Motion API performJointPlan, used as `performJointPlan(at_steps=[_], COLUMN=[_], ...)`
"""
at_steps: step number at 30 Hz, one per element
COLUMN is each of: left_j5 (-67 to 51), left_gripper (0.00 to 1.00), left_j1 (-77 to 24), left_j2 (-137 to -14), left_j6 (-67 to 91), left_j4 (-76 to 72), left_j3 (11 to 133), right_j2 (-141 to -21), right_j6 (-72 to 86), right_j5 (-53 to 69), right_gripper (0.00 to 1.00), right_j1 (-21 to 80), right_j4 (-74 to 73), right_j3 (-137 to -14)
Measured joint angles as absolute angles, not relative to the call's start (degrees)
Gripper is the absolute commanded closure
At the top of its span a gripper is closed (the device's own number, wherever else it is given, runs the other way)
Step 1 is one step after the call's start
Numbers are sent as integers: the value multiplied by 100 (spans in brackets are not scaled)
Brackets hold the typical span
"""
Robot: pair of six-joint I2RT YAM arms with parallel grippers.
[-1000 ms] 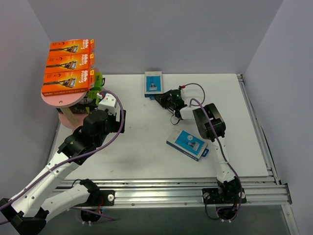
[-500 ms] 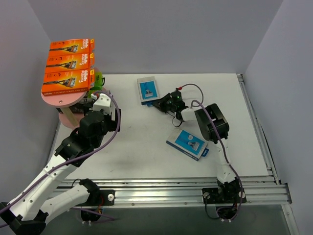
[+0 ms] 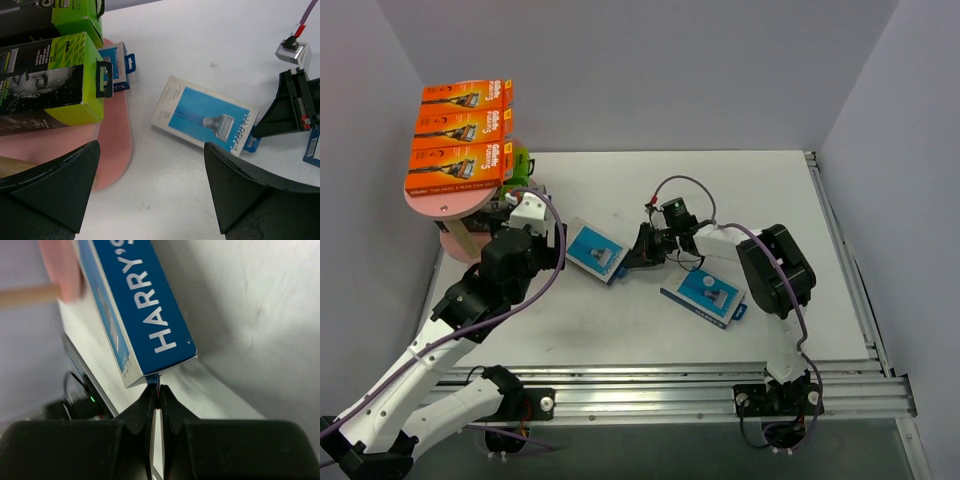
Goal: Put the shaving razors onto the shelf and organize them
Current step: Grab a shaving razor with the right arm
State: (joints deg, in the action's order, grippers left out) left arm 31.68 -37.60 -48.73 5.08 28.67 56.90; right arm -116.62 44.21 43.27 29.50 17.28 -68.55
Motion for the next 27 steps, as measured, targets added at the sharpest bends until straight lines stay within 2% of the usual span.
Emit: performJointPlan(at_steps=[6, 10, 11, 13, 14, 15, 17, 27], left_j5=[3006, 2950, 2945, 2930, 2928, 2926, 2908, 2790], left_gripper=[6, 6, 6, 6, 6, 6, 6, 6], left_j1=[-3760, -3767, -3769, -3771, -3774, -3778, -3778, -3782], left_j2=[-4877, -4877, -4877, -4877, -4880, -4884, -4897, -4941], left_j6=[508, 506, 506, 506, 506, 506, 506, 506], left_j4=[2812, 2801, 2799, 2799, 2797, 2799, 2799, 2799], left_j3=[5649, 5640, 5636, 5625, 5621, 5618, 5612, 5605], right_j2=[-11598, -11598, -11598, -11598, -11598, -11598, -11570, -10892], right_j6=[2864, 2370, 2296, 2176, 2130, 2121, 2106, 2589], right_j5=[4582, 4735, 4762, 4783, 4779, 4764, 4742, 3900], right_gripper=[100, 100, 94, 90, 73, 65, 59, 59], right_j1=[3164, 3234, 3242, 3267, 3267, 3267, 3267, 3225], right_j4=[-110, -703, -773, -871, -904, -937, -993, -829], right_j3=[-6956, -6954, -6954, -6956, -6956, -6956, -6956, -6969])
